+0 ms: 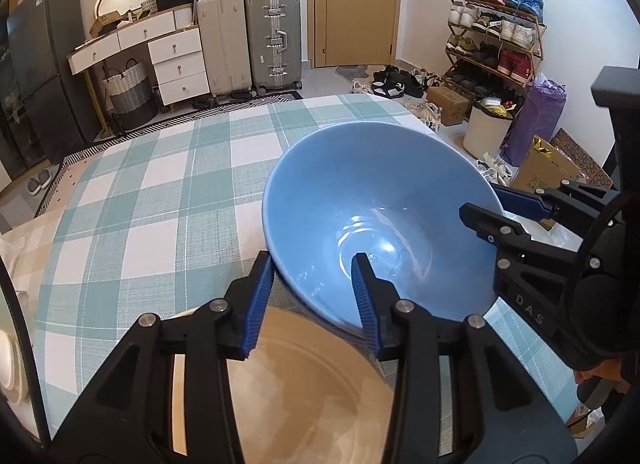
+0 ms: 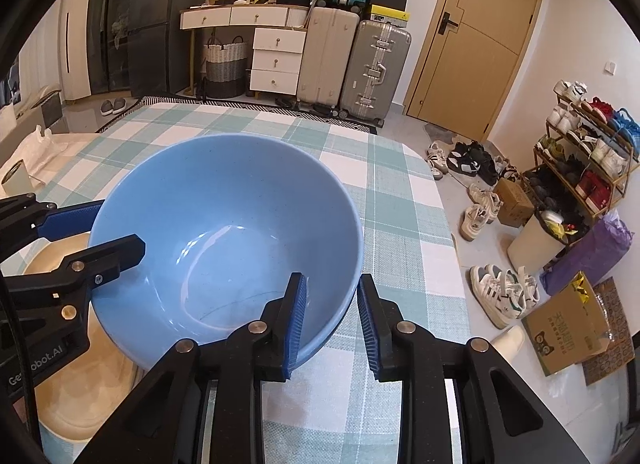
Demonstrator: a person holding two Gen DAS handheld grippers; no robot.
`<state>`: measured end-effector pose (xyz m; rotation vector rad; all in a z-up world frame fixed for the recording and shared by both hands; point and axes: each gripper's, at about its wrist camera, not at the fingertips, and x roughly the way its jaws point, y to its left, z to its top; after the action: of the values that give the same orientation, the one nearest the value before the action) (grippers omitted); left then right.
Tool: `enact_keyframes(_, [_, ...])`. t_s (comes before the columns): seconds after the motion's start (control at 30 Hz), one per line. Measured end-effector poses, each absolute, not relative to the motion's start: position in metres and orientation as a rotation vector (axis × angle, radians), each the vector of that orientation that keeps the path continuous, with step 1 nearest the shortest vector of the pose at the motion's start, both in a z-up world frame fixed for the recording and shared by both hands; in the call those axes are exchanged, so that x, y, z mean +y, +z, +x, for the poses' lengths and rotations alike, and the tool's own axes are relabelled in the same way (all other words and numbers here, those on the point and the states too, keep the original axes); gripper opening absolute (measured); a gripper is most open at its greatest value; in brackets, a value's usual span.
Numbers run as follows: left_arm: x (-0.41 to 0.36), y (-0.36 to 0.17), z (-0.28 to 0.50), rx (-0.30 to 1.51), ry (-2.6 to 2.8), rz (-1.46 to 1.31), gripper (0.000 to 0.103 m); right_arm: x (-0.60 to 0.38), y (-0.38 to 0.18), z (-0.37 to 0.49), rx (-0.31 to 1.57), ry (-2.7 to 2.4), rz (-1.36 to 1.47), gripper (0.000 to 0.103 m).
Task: Organize plates and bowls
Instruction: 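Open the left gripper to release the light-blue bowl inside the darker bowl, then close the left gripper on the rims of the nested blue bowls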
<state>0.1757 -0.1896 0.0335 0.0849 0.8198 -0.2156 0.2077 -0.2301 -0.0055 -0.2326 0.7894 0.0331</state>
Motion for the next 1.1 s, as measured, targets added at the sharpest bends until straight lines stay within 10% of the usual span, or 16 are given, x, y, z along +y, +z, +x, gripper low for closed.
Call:
enact_keyframes(0.33, [-0.177, 0.032, 0.184, 0.861, -0.245, 0.019, 0.042, -0.238, -0.004, 0.212, 0.812, 0.092, -0.18, 0.037])
enact_keyframes(0.73, [-0.145, 0.034, 0.198, 0.863, -0.232, -0.064, 0.076, -0.254, 0.01, 0.21, 0.803, 0.151, -0.063, 0.08])
enact_keyframes(1.1, [-0.135, 0.023, 0.214, 0.898, -0.247, -0.117, 0.101, -0.272, 0.004, 0.223, 0.839, 0.174, 0.066, 0.088])
